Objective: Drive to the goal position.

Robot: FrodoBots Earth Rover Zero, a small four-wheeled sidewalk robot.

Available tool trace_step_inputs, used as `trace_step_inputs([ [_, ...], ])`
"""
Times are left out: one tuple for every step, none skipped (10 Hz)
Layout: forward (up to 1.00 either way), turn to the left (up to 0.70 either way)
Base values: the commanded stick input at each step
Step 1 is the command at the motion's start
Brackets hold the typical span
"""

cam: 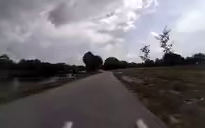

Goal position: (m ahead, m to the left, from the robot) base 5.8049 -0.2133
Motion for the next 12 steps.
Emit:
trace_step_inputs([
  [0.85,0.0],
  [0.85,0.0],
  [0.85,0.0],
  [0.85,0.0],
  [0.85,0.0],
  [0.85,0.0],
  [0.85,0.0],
  [0.85,0.0],
  [0.85,0.0],
  [0.85,0.0],
  [0.85,0.0],
  [0.85,0.0],
])
